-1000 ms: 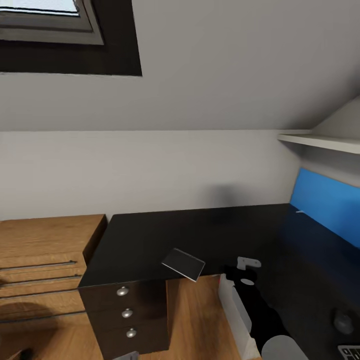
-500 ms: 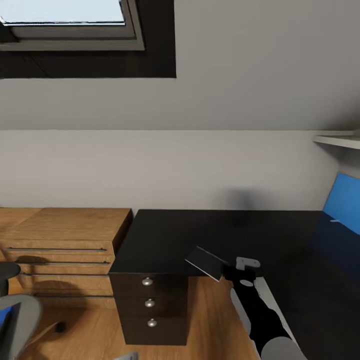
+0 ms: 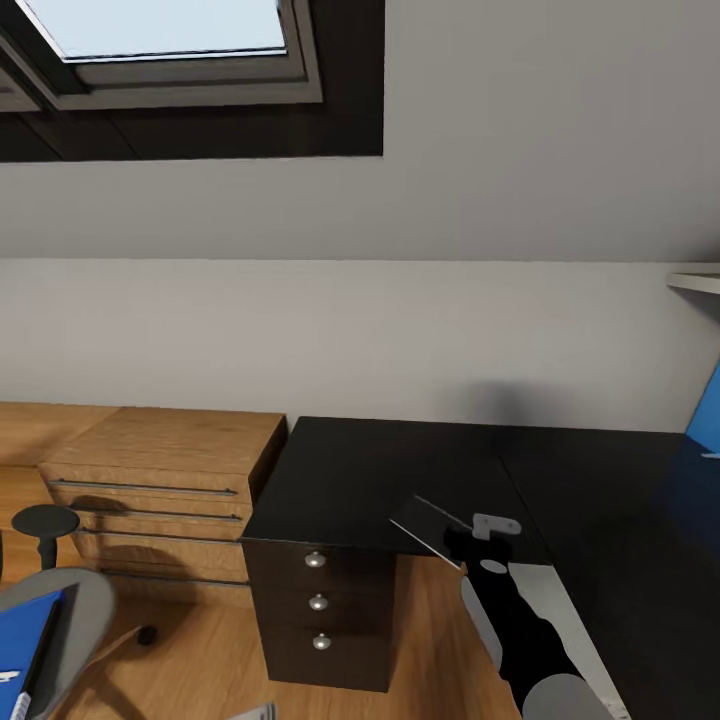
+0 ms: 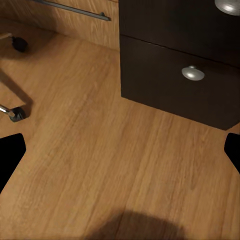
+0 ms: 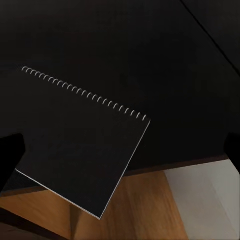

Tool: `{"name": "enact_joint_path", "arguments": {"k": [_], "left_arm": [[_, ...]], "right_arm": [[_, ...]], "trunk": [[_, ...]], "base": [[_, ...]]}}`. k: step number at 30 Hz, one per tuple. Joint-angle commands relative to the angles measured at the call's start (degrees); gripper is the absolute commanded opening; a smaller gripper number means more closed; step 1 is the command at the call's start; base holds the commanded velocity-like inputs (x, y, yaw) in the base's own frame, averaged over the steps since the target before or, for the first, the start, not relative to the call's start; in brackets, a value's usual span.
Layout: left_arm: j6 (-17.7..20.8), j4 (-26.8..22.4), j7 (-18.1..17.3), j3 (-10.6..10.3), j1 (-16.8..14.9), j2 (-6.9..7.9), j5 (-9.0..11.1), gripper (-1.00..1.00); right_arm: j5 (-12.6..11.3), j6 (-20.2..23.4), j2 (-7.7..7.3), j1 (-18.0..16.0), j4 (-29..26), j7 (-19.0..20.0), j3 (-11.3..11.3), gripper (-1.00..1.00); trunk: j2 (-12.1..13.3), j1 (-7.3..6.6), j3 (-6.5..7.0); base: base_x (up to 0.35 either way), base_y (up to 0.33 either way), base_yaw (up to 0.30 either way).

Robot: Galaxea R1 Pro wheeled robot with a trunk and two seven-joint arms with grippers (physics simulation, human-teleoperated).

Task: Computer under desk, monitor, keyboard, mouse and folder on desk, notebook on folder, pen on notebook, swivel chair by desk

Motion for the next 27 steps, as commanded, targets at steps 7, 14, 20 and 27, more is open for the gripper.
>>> {"name": "enact_joint_path", "arguments": {"k": [7, 14, 20, 27], "left_arm": [[-0.3, 0.2, 0.3, -0.5, -0.1, 0.12, 0.6, 1.0], [0.3, -0.4, 0.4, -0.6, 0.6, 0.77, 1.3, 1.0], [0.2, -1.4, 0.5, -0.4, 2.5, -0.39, 0.9, 1.0], [-2.0, 0.9, 0.5, -0.5, 2.0, -1.83, -0.5, 1.0]], "right_arm": [[-0.4, 0.3, -0.04, 0.0, -0.1, -0.2, 0.1, 1.0], [-1.0, 0.2, -0.74, 0.6, -0.1, 0.4, -0.6, 1.0], [-2.0, -1.7, 0.15, 1.7, 1.8, 2.4, 0.1, 1.0], [0.2, -4.0, 1.49, 2.0, 2.6, 4.6, 2.4, 1.0]], "trunk": [[0.0, 0.0, -0.07], [0.0, 0.0, -0.07], [0.0, 0.0, -0.07], [0.0, 0.0, -0.07]], "base": [[0.013, 0.036, 0.0], [0.115, 0.155, 0.0], [0.0, 0.0, 0.0], [0.0, 0.0, 0.001]]}}
